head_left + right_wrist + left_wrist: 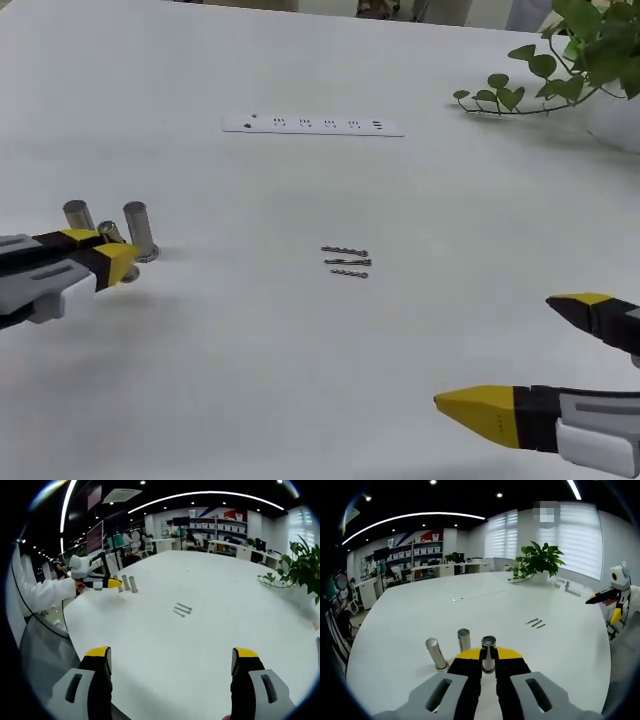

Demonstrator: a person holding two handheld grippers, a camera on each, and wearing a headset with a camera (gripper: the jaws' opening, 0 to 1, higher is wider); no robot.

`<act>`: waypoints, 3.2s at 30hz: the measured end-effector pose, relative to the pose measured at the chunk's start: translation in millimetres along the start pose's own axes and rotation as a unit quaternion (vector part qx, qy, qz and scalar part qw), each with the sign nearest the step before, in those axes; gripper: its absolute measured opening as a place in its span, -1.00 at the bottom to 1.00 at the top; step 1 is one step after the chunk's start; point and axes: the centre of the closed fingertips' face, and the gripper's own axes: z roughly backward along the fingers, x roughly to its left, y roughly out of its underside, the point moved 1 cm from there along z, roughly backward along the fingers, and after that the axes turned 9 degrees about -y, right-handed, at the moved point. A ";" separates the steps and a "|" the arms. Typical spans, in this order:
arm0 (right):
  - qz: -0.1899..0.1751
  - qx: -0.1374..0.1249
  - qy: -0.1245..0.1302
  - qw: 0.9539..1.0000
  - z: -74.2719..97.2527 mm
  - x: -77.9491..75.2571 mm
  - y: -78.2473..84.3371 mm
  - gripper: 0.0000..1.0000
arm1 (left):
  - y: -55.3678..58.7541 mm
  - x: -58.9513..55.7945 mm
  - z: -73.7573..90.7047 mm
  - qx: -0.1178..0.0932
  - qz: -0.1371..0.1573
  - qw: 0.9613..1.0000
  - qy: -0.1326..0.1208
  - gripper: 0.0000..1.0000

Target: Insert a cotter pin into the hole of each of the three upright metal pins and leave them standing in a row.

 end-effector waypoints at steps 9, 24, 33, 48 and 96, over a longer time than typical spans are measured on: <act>0.003 -0.009 0.003 1.000 0.6 1.1 -3.3 0.97 | -7.4 -35.2 -5.6 0.003 -0.030 0.999 0.039 -0.89; 0.015 -0.012 -0.011 1.000 -4.5 10.3 -9.4 0.97 | 5.3 -89.6 -21.3 0.020 -0.031 0.996 0.084 -0.89; 0.019 -0.013 -0.013 1.000 -7.9 13.6 -12.6 0.97 | 10.6 -105.8 -29.5 0.025 -0.035 0.995 0.092 -0.89; 0.022 -0.007 -0.009 1.000 -8.7 15.7 -16.7 0.97 | 31.8 -117.1 -35.8 0.040 -0.034 0.993 0.103 -0.89; 0.020 -0.006 0.002 1.000 -2.7 14.6 -16.0 0.97 | 12.3 -91.7 34.8 0.008 0.010 0.985 0.171 0.65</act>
